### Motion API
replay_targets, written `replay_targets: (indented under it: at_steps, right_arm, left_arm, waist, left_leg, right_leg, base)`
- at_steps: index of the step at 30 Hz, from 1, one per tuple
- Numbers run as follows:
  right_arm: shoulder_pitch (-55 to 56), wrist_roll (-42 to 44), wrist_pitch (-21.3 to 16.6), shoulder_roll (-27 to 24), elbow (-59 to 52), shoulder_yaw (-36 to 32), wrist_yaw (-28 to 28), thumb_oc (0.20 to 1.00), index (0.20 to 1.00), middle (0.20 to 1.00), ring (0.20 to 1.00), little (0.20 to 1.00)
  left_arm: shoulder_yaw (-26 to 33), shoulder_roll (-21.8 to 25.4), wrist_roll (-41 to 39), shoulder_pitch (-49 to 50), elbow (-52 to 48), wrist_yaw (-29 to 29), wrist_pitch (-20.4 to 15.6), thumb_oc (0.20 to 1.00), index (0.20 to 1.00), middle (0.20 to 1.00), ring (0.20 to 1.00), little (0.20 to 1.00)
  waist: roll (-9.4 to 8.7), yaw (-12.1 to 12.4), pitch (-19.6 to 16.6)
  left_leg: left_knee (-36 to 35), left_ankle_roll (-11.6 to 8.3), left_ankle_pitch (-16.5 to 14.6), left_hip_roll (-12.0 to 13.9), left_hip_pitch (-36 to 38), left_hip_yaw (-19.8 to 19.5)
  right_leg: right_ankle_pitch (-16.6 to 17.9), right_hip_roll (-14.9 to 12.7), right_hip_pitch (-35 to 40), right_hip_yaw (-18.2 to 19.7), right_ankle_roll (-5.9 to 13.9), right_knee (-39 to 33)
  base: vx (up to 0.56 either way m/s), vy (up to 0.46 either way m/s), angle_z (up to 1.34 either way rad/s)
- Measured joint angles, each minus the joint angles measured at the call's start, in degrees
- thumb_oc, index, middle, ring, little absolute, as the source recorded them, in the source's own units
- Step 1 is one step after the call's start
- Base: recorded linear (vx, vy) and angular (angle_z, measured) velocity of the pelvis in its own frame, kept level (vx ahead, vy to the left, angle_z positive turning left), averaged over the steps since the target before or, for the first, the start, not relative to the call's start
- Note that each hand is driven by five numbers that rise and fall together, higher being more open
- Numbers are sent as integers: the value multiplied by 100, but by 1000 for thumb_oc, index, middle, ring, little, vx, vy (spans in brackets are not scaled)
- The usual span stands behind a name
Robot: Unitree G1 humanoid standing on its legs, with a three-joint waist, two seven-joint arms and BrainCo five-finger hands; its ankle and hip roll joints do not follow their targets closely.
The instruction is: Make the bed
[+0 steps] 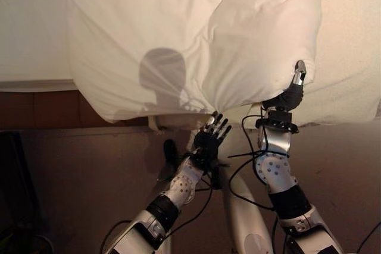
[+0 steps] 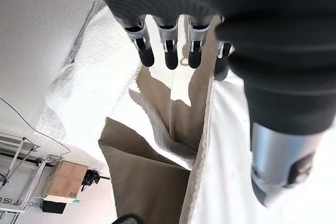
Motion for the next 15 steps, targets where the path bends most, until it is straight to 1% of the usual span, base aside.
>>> replay_targets:
  at_steps: [3,5,8,15]
  right_arm:
    - [18,-6,0,-3,-9,-24,18,200,200,200,200,200]
    - [4,-15,1,-4,-13,-28,19,200,200,200,200,200]
    - [-3,-113,1,-8,-14,-34,18,200,200,200,200,200]
    - [-4,-113,1,-5,-14,-26,8,200,200,200,200,200]
  left_arm:
    - [-35,78,1,83,-57,-57,57,1000,1000,1000,1000,1000]
    - [-57,124,3,215,-40,-80,155,1000,1000,1000,1000,1000]
    - [-232,256,4,525,78,-94,277,1000,1000,1000,1000,1000]
    - [-243,217,19,382,261,-66,261,1000,1000,1000,1000,1000]
  waist:
    - [1,23,1]
    - [4,61,2]
    - [5,55,3]
    - [7,61,4]
  left_leg:
    - [12,0,0,-6,-55,-3]
    - [12,0,0,-9,-55,-3]
    - [12,1,0,-6,-54,-2]
    - [32,1,1,-3,-47,0]
  right_leg:
    - [0,0,-50,-10,0,4]
    - [0,-4,-49,-9,0,2]
    - [0,-3,-49,-9,0,-1]
    - [1,-5,-49,-6,-2,38]
  base:
    - [-1,0,1]
    - [0,0,0]
    - [0,0,0]
    - [0,0,0]
